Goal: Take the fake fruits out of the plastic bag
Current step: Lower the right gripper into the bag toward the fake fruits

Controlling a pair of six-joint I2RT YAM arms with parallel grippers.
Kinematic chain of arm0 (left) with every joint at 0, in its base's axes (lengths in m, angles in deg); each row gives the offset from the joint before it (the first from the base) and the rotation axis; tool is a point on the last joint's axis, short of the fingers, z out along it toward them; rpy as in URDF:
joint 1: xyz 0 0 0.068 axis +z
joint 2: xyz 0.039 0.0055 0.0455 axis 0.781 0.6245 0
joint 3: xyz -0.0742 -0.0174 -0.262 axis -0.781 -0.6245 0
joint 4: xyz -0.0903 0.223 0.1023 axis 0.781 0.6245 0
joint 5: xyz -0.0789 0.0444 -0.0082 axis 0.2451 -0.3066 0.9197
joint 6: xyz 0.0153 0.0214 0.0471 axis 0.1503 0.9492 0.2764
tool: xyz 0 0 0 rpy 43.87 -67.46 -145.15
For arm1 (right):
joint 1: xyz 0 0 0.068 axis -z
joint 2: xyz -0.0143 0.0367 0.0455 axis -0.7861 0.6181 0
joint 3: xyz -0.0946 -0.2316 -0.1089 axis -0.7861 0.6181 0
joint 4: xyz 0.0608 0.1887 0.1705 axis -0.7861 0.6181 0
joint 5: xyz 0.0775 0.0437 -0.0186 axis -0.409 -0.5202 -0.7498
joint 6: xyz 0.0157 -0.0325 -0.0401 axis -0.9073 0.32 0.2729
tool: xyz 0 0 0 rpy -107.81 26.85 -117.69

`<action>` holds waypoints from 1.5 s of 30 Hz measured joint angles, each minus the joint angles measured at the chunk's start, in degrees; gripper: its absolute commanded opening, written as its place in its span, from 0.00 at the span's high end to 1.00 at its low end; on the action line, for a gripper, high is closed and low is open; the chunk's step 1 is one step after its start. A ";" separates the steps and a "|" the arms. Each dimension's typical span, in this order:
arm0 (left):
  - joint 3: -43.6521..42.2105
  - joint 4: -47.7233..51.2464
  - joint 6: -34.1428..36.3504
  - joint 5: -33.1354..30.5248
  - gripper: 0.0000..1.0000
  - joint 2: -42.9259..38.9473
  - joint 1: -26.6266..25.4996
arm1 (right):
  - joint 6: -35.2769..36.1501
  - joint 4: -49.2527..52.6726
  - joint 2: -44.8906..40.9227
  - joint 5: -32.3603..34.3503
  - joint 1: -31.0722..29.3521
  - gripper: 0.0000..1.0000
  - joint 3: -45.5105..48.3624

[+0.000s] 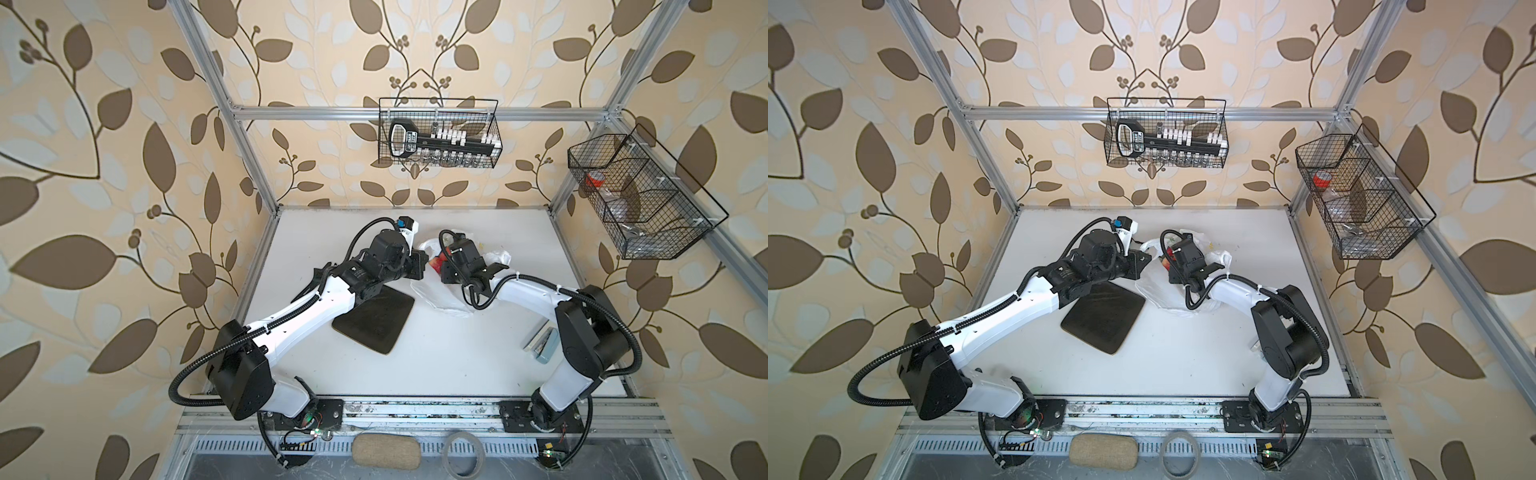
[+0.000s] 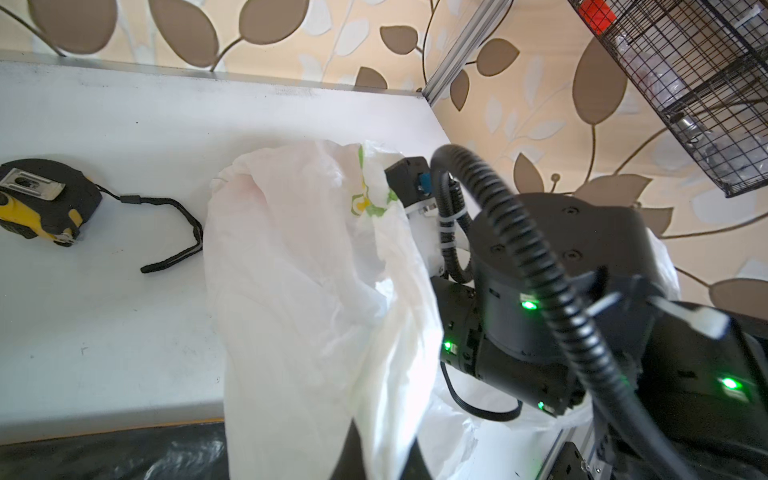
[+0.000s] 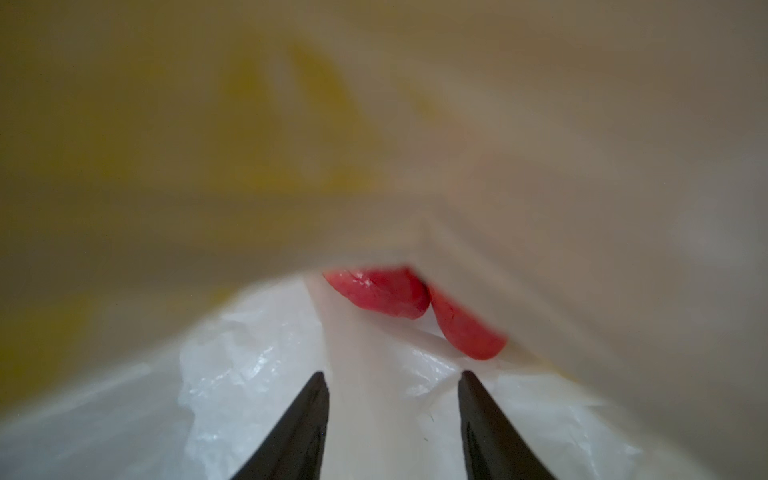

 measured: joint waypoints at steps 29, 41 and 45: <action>5.90 3.02 -6.69 -7.52 1.00 0.66 0.02 | 21.90 -25.86 -7.37 -7.13 1.09 0.38 14.36; 8.48 5.01 -0.31 -2.97 1.00 0.66 0.00 | 49.16 -30.29 -4.92 -6.05 0.07 0.40 14.69; 8.48 5.95 0.83 -2.54 1.00 0.66 0.00 | 52.72 -28.61 -0.07 -6.60 0.07 0.39 10.73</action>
